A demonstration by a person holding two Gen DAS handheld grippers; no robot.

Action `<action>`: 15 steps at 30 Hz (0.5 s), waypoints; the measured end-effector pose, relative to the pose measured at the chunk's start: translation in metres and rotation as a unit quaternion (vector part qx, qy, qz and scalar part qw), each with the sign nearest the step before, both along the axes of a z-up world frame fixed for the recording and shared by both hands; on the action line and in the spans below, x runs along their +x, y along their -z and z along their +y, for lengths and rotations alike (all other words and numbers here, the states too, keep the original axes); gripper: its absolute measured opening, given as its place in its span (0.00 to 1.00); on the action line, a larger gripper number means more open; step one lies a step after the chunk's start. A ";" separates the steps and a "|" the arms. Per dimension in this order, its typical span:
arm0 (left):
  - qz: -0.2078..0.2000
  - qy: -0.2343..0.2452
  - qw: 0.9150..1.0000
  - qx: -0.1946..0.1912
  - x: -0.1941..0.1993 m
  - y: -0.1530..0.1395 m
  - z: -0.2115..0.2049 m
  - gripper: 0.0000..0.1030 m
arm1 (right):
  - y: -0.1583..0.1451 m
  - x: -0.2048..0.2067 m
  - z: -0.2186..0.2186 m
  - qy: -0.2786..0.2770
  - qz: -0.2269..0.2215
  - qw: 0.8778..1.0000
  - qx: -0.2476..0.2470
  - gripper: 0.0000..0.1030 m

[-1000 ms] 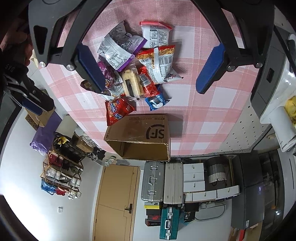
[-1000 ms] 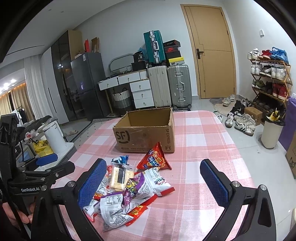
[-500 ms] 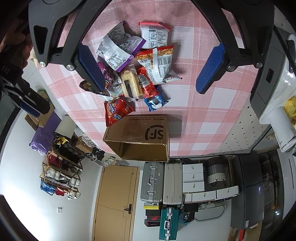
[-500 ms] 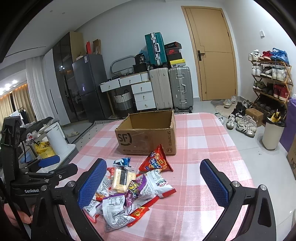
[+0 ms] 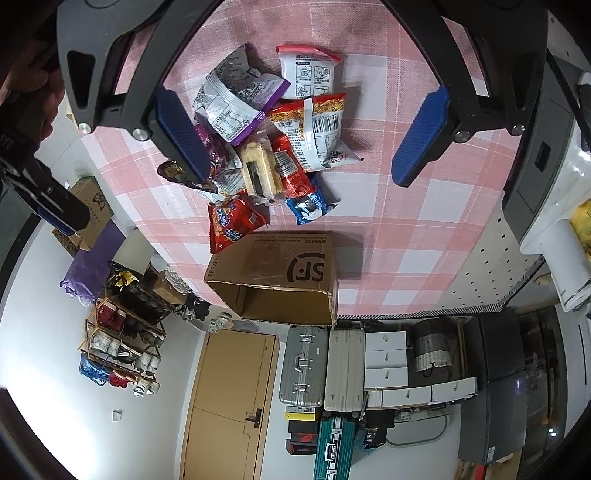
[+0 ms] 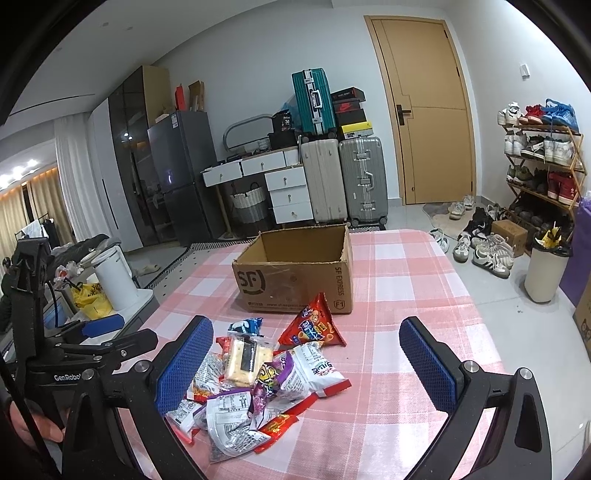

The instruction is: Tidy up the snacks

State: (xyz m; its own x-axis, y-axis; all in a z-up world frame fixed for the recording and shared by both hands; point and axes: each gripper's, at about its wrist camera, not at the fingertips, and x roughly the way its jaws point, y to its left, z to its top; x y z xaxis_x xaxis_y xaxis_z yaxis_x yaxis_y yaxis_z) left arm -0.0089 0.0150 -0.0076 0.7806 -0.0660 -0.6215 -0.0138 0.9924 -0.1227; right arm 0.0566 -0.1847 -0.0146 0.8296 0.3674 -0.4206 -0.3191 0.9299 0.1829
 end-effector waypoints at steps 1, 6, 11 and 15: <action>0.000 0.000 1.000 0.000 0.000 0.000 0.000 0.96 | -0.001 0.000 0.000 0.000 0.000 1.000 0.000 1.00; 0.000 0.002 1.000 -0.003 0.001 0.000 0.000 0.96 | 0.000 0.001 0.001 -0.002 0.002 1.000 0.000 1.00; 0.012 0.012 1.000 -0.027 0.003 0.007 0.010 0.96 | 0.002 0.002 0.002 -0.004 0.005 1.000 -0.001 1.00; 0.023 0.021 0.999 -0.040 0.001 0.019 0.019 0.96 | 0.006 0.003 0.004 -0.008 0.010 1.000 -0.002 1.00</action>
